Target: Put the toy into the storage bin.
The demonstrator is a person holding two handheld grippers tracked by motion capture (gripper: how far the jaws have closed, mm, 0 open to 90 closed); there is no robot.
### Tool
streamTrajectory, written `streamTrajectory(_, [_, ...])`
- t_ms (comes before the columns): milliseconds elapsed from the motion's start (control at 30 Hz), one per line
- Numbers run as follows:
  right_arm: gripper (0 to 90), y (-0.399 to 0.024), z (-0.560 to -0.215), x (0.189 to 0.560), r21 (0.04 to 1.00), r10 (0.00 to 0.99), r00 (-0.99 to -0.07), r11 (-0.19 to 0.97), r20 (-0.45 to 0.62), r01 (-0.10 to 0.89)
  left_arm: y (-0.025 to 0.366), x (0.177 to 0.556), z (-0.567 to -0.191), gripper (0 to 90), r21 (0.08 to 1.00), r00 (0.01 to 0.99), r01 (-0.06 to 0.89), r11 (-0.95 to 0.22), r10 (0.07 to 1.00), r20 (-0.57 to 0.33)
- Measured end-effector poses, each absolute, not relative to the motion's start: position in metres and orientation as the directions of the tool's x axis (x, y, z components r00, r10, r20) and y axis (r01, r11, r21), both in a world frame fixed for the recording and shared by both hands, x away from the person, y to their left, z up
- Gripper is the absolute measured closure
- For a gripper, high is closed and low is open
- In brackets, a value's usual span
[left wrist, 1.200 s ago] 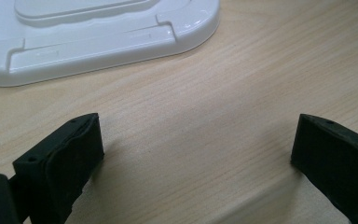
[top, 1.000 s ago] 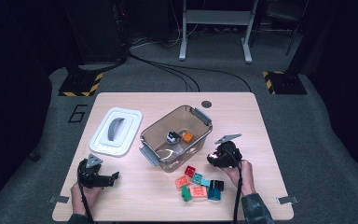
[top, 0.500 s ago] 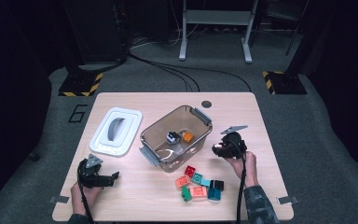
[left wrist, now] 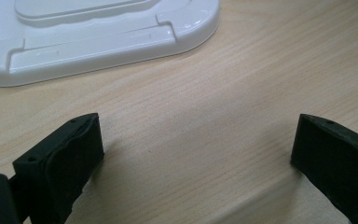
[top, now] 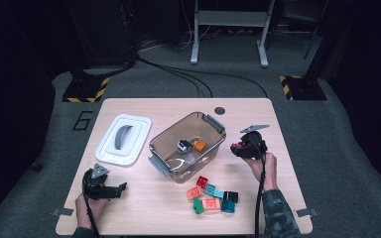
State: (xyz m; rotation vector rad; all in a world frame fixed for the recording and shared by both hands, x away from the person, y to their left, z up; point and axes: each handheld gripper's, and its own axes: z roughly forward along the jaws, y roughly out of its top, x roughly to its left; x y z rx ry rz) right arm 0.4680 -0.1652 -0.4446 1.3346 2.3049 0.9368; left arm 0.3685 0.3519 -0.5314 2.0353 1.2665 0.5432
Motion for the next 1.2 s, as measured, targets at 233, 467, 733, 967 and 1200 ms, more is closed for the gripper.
streamTrajectory(233, [58.6,-0.167,-0.426,0.477,0.699,0.865,-0.502,0.354,0.008,0.621,0.352,0.368,-0.531,2.1,0.725,0.442,0.618,-0.304,0.897,-0.001])
streamTrajectory(467, [58.6,-0.167,-0.409,0.482,0.716,0.872,-0.489,0.348,-0.011,0.605,0.352,0.368,-0.531,2.1,0.725,0.442,0.618,-0.304,0.897,0.000])
streamTrajectory(733, [58.6,-0.160,-0.388,0.485,0.739,0.865,-0.501,0.364,-0.043,0.566,0.352,0.369,-0.531,2.1,0.725,0.442,0.618,-0.304,0.897,0.000])
streamTrajectory(967, [58.6,-0.151,-0.369,0.485,0.758,0.856,-0.513,0.373,-0.059,0.535,0.352,0.369,-0.531,2.1,0.725,0.442,0.618,-0.304,0.897,0.000])
streamTrajectory(1200, [58.6,-0.135,-0.359,0.484,0.764,0.824,-0.562,0.403,-0.064,0.504,0.352,0.368,-0.531,2.1,0.725,0.442,0.618,-0.303,0.897,-0.001])
